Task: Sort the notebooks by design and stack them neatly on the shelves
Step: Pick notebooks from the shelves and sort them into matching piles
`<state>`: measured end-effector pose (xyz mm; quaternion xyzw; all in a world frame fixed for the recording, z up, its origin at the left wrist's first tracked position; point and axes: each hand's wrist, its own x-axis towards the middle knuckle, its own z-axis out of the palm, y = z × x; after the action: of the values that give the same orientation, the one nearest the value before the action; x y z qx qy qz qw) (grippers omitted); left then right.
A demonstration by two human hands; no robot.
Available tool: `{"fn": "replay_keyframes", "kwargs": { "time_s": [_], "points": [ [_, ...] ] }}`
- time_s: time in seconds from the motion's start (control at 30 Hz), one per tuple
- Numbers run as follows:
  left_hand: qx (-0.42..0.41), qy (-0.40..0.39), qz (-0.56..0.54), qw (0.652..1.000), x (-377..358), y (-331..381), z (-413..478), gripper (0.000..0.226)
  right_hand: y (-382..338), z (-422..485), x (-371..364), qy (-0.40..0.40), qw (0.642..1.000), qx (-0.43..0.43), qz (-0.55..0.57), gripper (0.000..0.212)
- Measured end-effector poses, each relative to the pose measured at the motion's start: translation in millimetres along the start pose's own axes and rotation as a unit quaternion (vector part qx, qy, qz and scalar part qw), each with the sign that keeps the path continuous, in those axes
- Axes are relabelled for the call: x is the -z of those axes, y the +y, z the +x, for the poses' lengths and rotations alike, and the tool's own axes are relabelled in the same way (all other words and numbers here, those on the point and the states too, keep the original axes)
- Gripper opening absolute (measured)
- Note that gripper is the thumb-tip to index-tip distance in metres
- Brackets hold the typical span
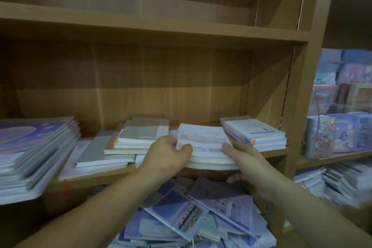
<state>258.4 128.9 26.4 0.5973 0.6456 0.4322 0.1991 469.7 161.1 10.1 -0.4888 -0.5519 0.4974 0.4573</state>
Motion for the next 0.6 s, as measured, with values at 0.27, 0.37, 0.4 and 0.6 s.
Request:
{"fn": "replay_keyframes", "kwargs": {
  "time_s": [0.27,0.37,0.4,0.6],
  "points": [
    [0.003,-0.072,-0.031,0.997,-10.1,2.9,-8.1,0.033,8.6,13.8,3.9,-0.007,0.999,-0.022,0.028,0.029],
    [0.082,-0.086,-0.207,0.971,-20.2,1.3,-11.2,0.020,9.9,8.0,9.3,-0.016,1.000,0.012,0.024,0.031],
    [0.084,-0.091,-0.238,0.963,-21.5,-0.5,-11.2,0.022,10.4,5.3,12.1,-0.020,0.999,0.031,0.018,0.032],
    [-0.049,-0.097,-0.214,0.971,-29.9,5.3,-3.1,0.059,4.4,10.8,41.9,-0.029,0.984,0.166,-0.055,0.054]
  ]
}}
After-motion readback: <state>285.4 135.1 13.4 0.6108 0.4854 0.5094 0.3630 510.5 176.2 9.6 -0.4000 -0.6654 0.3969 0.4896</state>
